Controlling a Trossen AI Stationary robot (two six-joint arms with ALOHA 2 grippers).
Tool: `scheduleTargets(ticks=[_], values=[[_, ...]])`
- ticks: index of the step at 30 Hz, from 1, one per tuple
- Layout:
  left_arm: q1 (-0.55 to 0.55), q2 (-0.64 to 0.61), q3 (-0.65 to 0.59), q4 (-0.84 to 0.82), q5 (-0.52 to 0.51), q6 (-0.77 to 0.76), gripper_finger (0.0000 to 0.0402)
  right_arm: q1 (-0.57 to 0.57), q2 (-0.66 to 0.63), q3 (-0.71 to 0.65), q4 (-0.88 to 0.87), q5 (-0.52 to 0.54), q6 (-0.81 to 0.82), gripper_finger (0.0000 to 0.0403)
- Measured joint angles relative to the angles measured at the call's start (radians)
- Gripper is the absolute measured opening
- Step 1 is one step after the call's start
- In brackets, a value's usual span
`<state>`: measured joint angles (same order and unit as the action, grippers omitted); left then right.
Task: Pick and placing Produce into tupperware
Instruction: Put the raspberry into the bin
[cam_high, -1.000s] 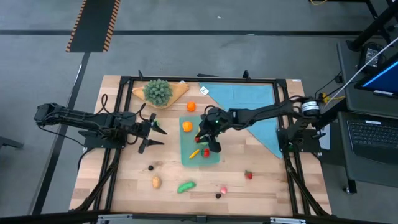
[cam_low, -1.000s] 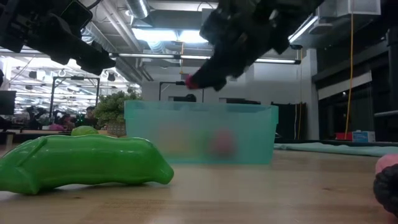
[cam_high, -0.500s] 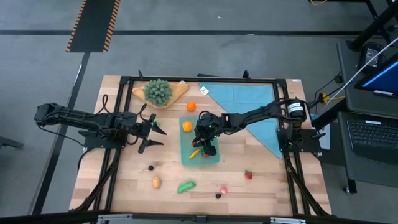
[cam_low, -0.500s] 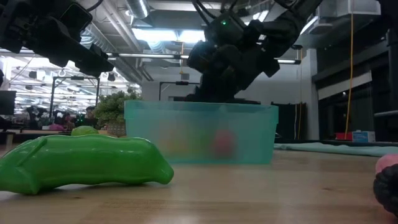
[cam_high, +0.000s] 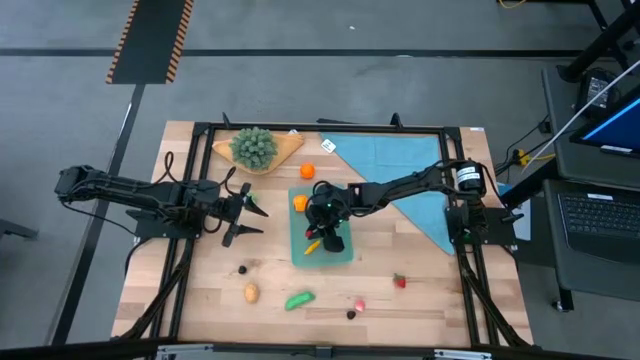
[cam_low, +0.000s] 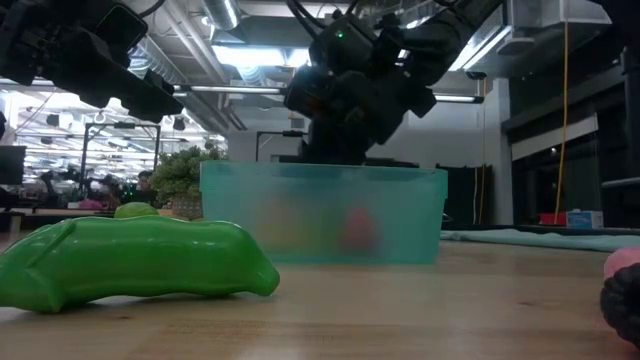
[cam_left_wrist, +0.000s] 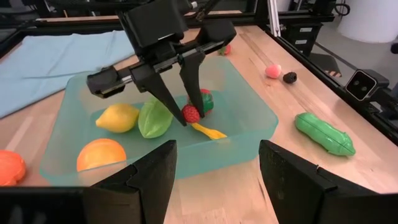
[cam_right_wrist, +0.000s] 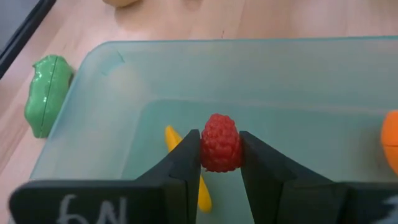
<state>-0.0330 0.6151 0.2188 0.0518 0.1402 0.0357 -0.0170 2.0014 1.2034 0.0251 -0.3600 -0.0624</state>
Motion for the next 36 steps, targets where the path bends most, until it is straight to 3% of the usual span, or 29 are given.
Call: scheduleTargets(ticks=[36], values=[[0.000, 0.000, 0.000, 0.001, 0.000, -0.007, 0.0220, -0.006, 0.017, 0.000, -0.031, 0.026, -0.021, 0.0109]])
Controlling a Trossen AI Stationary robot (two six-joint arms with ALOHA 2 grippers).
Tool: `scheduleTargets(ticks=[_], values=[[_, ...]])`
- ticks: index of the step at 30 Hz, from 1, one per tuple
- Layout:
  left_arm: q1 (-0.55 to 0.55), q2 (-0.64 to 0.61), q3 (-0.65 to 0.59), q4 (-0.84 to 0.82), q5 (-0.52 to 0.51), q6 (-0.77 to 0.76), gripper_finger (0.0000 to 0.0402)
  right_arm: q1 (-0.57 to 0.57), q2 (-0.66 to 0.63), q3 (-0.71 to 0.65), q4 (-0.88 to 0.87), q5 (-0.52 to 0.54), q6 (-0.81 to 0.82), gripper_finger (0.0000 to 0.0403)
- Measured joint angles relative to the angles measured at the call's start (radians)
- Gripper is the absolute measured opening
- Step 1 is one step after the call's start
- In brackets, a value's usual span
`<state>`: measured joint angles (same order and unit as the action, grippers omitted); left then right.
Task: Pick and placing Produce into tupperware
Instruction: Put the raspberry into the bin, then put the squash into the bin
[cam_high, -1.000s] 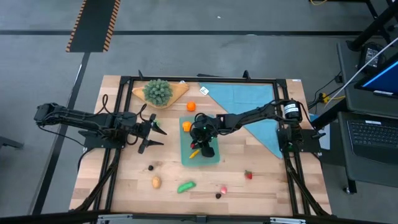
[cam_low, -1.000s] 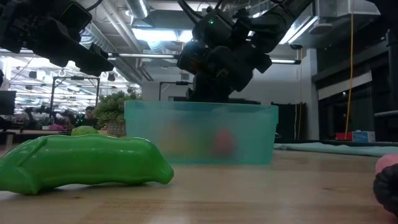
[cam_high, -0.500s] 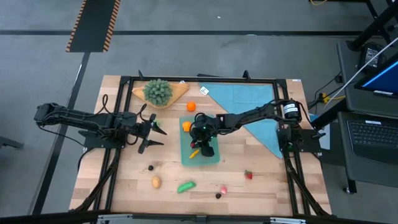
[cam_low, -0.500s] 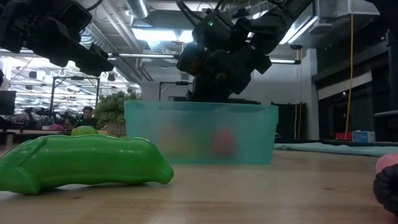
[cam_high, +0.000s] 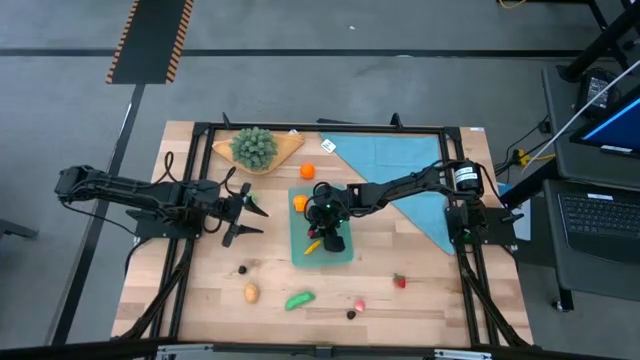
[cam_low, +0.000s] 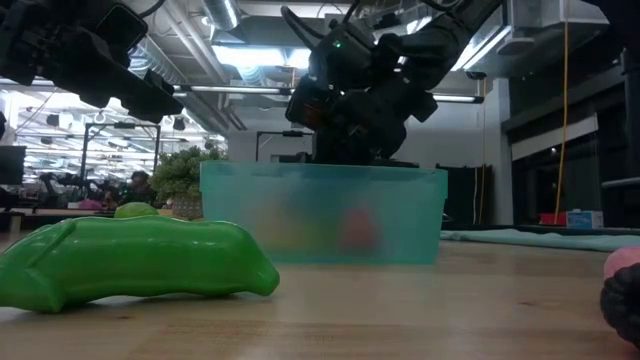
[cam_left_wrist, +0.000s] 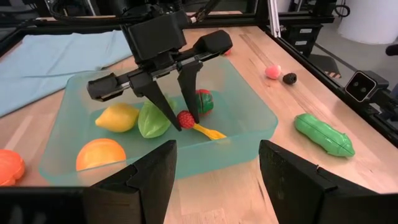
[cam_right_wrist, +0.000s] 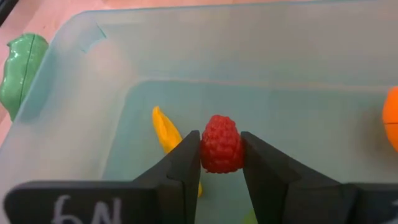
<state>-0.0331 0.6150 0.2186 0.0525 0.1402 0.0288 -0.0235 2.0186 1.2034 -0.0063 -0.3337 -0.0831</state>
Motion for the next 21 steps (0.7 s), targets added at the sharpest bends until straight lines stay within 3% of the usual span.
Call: scheduleTargets(ticks=[6, 15, 21], values=[[0.000, 0.000, 0.000, 0.000, 0.000, 0.000, 0.0220, 0.001, 0.000, 0.000, 0.011, 0.052, 0.025, 0.0129], [0.000, 0.000, 0.000, 0.000, 0.000, 0.000, 0.0220, -0.004, 0.000, 0.000, 0.056, 0.053, 0.018, 0.0202], [0.000, 0.000, 0.000, 0.000, 0.000, 0.000, 0.0220, -0.018, -0.001, 0.000, 0.050, 0.053, 0.031, 0.0220]])
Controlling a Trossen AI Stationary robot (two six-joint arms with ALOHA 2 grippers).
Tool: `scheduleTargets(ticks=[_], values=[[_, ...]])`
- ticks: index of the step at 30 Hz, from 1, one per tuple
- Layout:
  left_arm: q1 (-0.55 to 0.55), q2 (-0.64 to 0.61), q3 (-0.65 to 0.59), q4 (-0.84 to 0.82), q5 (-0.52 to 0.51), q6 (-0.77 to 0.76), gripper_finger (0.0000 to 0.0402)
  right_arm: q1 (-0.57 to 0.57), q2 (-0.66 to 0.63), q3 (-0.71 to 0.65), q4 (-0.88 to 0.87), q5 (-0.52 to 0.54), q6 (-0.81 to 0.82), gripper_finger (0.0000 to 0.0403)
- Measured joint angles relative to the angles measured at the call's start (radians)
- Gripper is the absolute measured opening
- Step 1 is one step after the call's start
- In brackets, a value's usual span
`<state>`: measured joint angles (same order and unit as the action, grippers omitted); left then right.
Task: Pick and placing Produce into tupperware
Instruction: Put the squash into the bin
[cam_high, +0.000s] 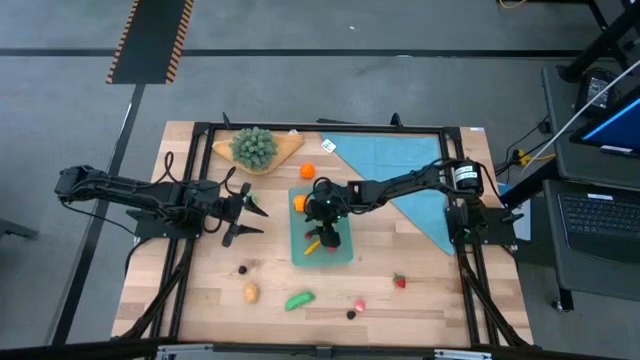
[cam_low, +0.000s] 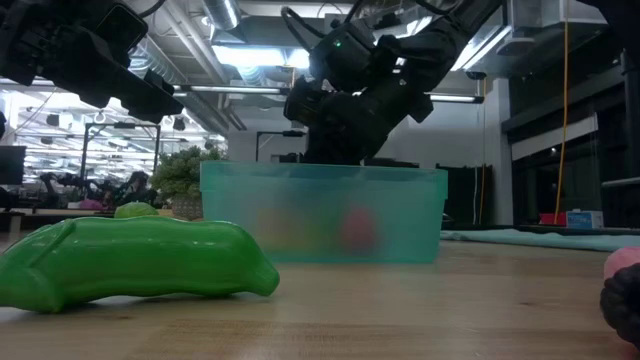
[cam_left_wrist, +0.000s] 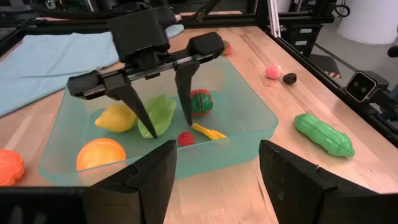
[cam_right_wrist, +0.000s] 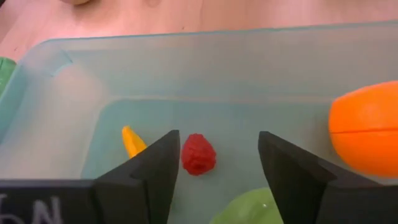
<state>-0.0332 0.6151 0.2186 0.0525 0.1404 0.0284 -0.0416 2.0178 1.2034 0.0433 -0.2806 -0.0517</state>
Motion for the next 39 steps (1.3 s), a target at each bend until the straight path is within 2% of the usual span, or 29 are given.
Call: scheduleTargets(ticks=[8, 16, 25, 29, 39], values=[[0.000, 0.000, 0.000, 0.000, 0.000, 0.000, 0.0220, -0.003, -0.002, 0.000, -0.005, -0.001, 0.042, 0.0221], [0.000, 0.000, 0.000, 0.000, 0.000, 0.000, 0.0220, -0.003, -0.016, -0.001, -0.010, -0.001, -0.036, 0.0221], [0.000, 0.000, 0.000, 0.000, 0.000, 0.000, 0.0220, -0.004, -0.202, -0.018, -0.025, -0.010, -0.123, 0.0221], [0.000, 0.000, 0.000, 0.004, 0.000, 0.000, 0.0220, -0.016, -0.297, -0.137, 0.091, -0.051, -0.131, 0.0221], [-0.001, 0.000, 0.000, 0.008, 0.000, 0.005, 0.0220, -0.033, -0.616, -0.558, 0.441, -0.057, -0.056, 0.0221]])
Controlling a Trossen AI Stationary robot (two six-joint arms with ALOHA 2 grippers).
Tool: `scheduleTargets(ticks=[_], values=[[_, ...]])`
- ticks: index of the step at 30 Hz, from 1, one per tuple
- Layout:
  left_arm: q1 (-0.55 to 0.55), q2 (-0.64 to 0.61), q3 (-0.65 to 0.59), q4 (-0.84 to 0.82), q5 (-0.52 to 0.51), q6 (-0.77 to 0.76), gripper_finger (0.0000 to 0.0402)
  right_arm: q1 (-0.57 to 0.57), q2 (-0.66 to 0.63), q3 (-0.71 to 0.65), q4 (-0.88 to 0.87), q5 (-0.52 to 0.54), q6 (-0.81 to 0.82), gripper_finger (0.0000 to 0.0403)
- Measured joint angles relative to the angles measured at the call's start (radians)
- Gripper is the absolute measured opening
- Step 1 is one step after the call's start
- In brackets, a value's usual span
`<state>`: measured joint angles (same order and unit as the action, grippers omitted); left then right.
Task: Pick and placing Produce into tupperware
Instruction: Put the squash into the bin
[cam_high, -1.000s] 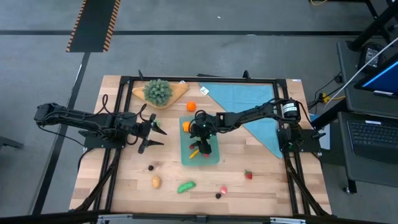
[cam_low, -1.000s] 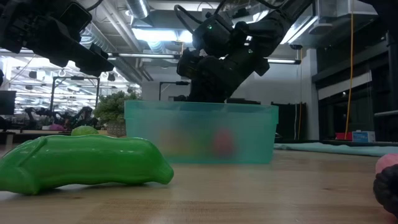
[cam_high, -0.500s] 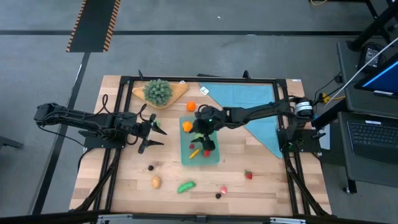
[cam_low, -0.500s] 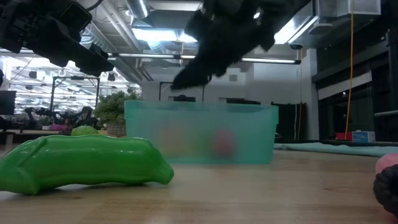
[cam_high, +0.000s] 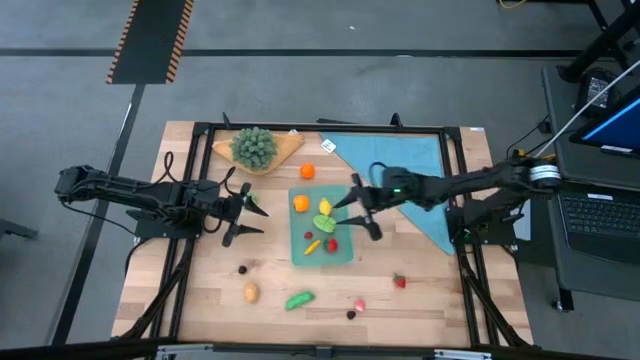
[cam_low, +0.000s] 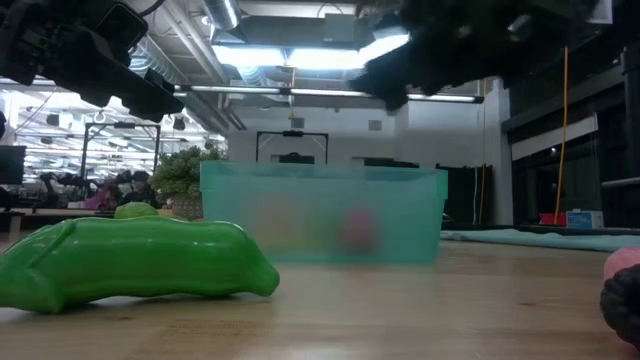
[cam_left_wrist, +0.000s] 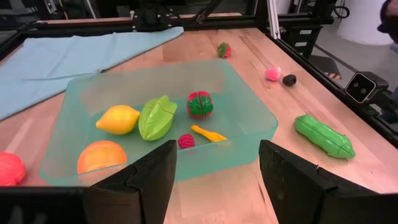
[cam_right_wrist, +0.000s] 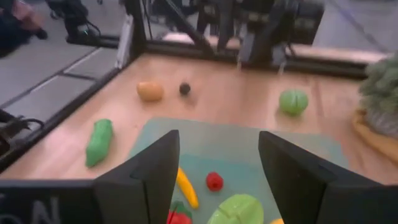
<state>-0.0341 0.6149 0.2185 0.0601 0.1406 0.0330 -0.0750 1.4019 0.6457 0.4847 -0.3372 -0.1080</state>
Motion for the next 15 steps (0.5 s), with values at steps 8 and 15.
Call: scheduleTargets(ticks=[8, 15], values=[[-0.002, 0.000, 0.000, 0.001, 0.000, -0.005, 0.0220, -0.030, -0.300, -0.190, 0.028, 0.002, 0.025, 0.0221], [-0.006, 0.000, 0.000, 0.001, 0.000, -0.047, 0.0220, -0.030, -0.452, -0.304, 0.029, 0.003, 0.052, 0.0221]])
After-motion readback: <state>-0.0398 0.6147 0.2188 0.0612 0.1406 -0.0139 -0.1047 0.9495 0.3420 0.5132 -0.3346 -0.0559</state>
